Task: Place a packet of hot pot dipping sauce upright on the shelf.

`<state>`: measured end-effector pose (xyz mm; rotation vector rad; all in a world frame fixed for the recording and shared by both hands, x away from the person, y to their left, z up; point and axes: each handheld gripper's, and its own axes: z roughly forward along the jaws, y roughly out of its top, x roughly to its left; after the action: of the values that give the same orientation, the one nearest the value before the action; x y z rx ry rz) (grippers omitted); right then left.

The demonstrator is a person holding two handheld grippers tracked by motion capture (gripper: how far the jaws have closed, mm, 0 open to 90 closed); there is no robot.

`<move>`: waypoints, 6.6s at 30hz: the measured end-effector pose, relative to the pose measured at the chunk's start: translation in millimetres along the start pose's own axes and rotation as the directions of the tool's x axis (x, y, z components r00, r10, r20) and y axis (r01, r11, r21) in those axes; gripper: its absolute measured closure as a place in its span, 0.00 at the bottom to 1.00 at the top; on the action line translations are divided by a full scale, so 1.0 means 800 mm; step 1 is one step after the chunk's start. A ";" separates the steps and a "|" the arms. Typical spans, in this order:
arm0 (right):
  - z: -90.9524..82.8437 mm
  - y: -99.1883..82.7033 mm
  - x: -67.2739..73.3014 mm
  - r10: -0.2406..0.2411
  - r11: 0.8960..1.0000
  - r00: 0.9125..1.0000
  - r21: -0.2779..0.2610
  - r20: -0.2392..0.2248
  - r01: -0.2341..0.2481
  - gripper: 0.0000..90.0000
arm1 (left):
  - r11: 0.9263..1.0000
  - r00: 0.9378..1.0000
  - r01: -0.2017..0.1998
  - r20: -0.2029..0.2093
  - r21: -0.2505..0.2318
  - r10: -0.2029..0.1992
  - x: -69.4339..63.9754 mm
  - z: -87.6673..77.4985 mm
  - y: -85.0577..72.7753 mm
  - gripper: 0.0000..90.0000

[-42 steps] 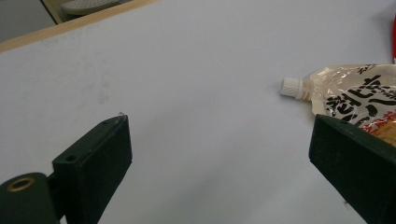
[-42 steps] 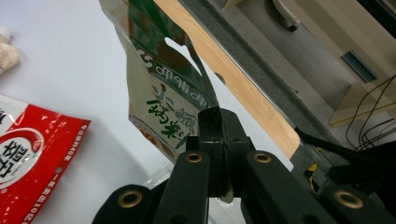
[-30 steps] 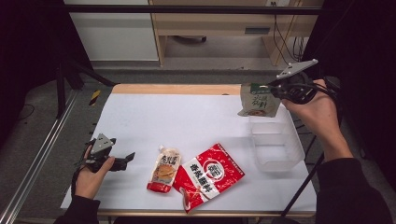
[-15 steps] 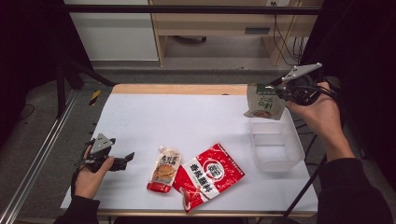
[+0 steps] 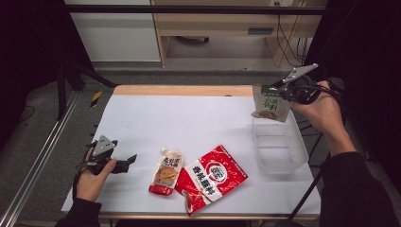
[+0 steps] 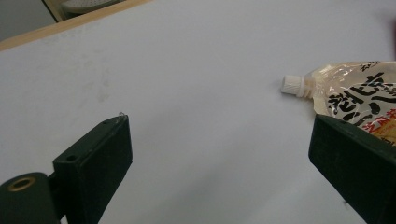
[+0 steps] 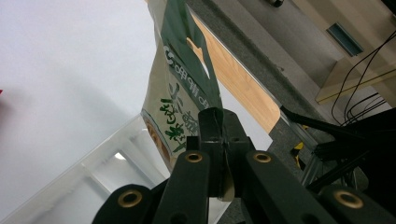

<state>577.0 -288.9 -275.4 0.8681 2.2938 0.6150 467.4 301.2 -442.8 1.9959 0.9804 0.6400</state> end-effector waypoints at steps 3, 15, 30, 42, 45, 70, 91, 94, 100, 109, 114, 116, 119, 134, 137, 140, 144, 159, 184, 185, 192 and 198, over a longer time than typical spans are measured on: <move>0.005 -0.002 -0.004 0.002 1.000 1.000 -0.001 -0.003 -0.002 1.00 | 1.000 1.000 -0.001 0.000 0.000 0.001 0.000 0.000 0.000 0.07; 0.008 -0.016 -0.011 0.024 1.000 1.000 -0.016 0.000 -0.024 1.00 | 1.000 1.000 -0.003 0.000 0.000 0.003 -0.001 0.000 0.000 0.07; 0.026 -0.025 -0.008 0.023 1.000 0.999 -0.018 -0.026 -0.024 1.00 | 1.000 1.000 -0.003 0.000 0.000 0.003 -0.001 0.000 0.000 0.07; 0.054 -0.042 -0.006 0.101 0.995 0.992 -0.015 -0.078 -0.103 1.00 | 1.000 1.000 -0.006 0.005 0.003 0.006 -0.002 0.000 0.000 0.07; 0.057 -0.049 -0.011 0.130 0.991 0.989 -0.009 -0.069 -0.131 0.99 | 1.000 1.000 -0.009 0.006 0.004 0.009 -0.003 0.001 0.001 0.07; 0.061 -0.064 -0.011 0.245 0.970 0.969 -0.010 0.020 -0.245 0.42 | 1.000 1.000 -0.009 0.007 0.006 0.009 -0.003 0.001 0.001 0.07; 0.040 -0.061 0.034 0.173 0.984 0.985 -0.032 -0.025 -0.174 0.27 | 1.000 1.000 -0.001 0.007 -0.007 0.001 -0.002 -0.001 0.001 0.07; 0.037 -0.058 0.041 0.161 0.986 0.987 -0.047 -0.025 -0.162 0.26 | 1.000 1.000 0.002 0.005 -0.009 -0.002 -0.001 -0.002 0.001 0.07; 0.021 -0.045 0.052 0.144 0.985 0.989 -0.092 -0.013 -0.145 0.23 | 1.000 1.000 -0.002 0.006 -0.010 0.002 -0.002 -0.002 0.002 0.07; 0.002 -0.005 0.110 0.099 0.979 0.994 -0.177 -0.042 -0.105 0.16 | 0.999 0.999 -0.039 0.014 -0.003 0.039 -0.013 0.000 0.005 0.07; 0.009 0.011 0.139 0.065 0.979 0.995 -0.186 -0.076 -0.079 0.15 | 0.999 0.999 -0.048 0.018 0.001 0.048 -0.017 0.001 0.005 0.07; 0.016 0.023 0.160 0.041 0.979 0.994 -0.194 -0.101 -0.060 0.15 | 0.999 0.998 -0.052 0.021 0.002 0.052 -0.019 0.000 0.006 0.07; 0.021 0.028 0.170 0.031 0.979 0.993 -0.196 -0.115 -0.053 0.16 | 0.999 0.998 -0.053 0.020 0.001 0.053 -0.020 0.000 0.006 0.07; 0.051 0.055 0.239 0.022 0.979 0.976 -0.193 -0.217 -0.065 0.20 | 0.996 0.995 -0.093 0.034 0.011 0.093 -0.038 0.001 0.008 0.06; 0.058 0.061 0.254 0.023 0.980 0.971 -0.187 -0.239 -0.070 0.22 | 0.995 0.995 -0.095 0.027 0.014 0.094 -0.038 0.002 0.008 0.06; 0.061 0.063 0.260 0.027 0.980 0.967 -0.186 -0.253 -0.076 0.24 | 0.995 0.995 -0.093 0.024 0.017 0.093 -0.036 0.002 0.007 0.06; 0.071 0.071 0.279 0.021 0.981 0.959 -0.178 -0.281 -0.074 0.28 | 0.997 0.997 -0.080 0.018 0.015 0.079 -0.032 0.001 0.006 0.06; 0.103 0.088 0.337 0.024 0.986 0.937 -0.148 -0.349 -0.080 0.45 | 0.998 0.998 -0.060 0.000 0.007 0.060 -0.023 -0.001 0.005 0.06; 0.161 0.093 0.375 0.061 0.996 0.911 -0.037 -0.407 -0.083 0.62 | 0.998 0.998 -0.060 -0.009 0.005 0.060 -0.021 -0.002 0.005 0.07; 0.163 0.093 0.377 0.060 0.996 0.911 -0.034 -0.408 -0.081 0.62 | 0.998 0.998 -0.063 -0.009 0.006 0.063 -0.021 -0.001 0.006 0.07; 0.177 0.091 0.387 0.090 0.995 0.901 -0.004 -0.425 -0.101 0.61 | 0.998 0.998 -0.066 0.000 0.010 0.066 -0.024 0.001 0.006 0.07; 0.186 0.085 0.390 0.129 0.991 0.877 0.020 -0.462 -0.135 0.61 | 0.998 0.998 -0.062 0.003 0.008 0.062 -0.024 0.001 0.006 0.07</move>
<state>518.0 7.9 -455.5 0.9583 2.6615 0.9878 458.7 283.3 -440.7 2.0405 0.9233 0.6682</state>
